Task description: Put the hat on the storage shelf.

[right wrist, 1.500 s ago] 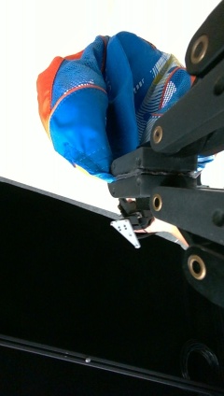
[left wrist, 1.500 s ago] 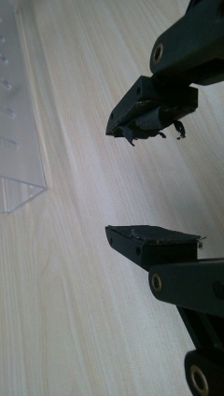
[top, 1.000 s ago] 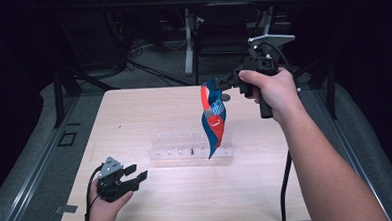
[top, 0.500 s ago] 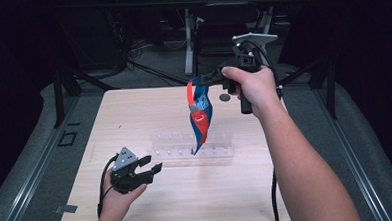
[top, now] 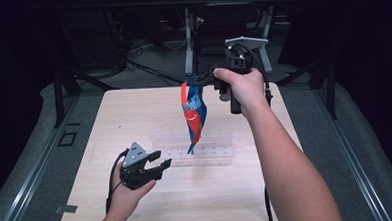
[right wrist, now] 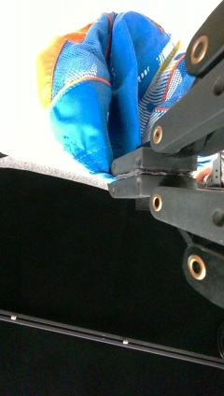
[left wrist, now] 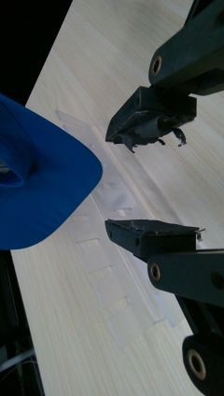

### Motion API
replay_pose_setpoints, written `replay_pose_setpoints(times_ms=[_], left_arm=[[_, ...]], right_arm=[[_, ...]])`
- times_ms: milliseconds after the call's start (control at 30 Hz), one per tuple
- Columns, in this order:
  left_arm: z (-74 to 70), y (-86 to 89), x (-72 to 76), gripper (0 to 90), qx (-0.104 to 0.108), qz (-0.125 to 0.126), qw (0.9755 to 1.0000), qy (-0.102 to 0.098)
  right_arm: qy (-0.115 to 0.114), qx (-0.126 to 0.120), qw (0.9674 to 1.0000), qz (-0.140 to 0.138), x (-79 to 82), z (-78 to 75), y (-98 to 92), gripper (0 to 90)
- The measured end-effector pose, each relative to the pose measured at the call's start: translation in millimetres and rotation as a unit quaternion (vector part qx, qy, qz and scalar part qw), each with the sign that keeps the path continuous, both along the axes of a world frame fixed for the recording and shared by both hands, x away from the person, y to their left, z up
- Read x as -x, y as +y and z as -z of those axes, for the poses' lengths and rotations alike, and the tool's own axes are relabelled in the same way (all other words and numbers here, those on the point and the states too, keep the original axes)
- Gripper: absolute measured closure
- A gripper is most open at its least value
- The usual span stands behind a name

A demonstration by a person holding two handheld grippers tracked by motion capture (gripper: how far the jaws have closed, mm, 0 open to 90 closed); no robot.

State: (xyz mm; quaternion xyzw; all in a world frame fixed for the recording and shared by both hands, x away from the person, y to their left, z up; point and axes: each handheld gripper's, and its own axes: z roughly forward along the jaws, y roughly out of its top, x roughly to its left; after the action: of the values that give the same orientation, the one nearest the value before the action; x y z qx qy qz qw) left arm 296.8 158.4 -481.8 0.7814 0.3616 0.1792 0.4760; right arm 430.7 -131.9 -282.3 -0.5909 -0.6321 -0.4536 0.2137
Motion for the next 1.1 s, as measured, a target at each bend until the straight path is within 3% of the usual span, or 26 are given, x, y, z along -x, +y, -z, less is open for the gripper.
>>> replay_pose_setpoints(times_ms=[233,500,1100], left_arm=[[-6.0,-13.0,-2.8,50.2,-0.01,0.015,0.9997,-0.016],[-11.9,-32.2,-8.2,50.7,-0.027,0.028,0.9991,-0.017],[-14.4,-58.8,-18.0,74.1,-0.066,0.047,0.9966,-0.013]], right_arm=[[0.003,-0.001,1.0,0.007,-2.6,6.3,-1.4,89.9],[0.003,-0.006,1.0,0.004,-4.5,13.5,2.9,89.9],[0.0,-0.008,0.9999,-0.009,-6.8,21.3,16.5,89.9]])
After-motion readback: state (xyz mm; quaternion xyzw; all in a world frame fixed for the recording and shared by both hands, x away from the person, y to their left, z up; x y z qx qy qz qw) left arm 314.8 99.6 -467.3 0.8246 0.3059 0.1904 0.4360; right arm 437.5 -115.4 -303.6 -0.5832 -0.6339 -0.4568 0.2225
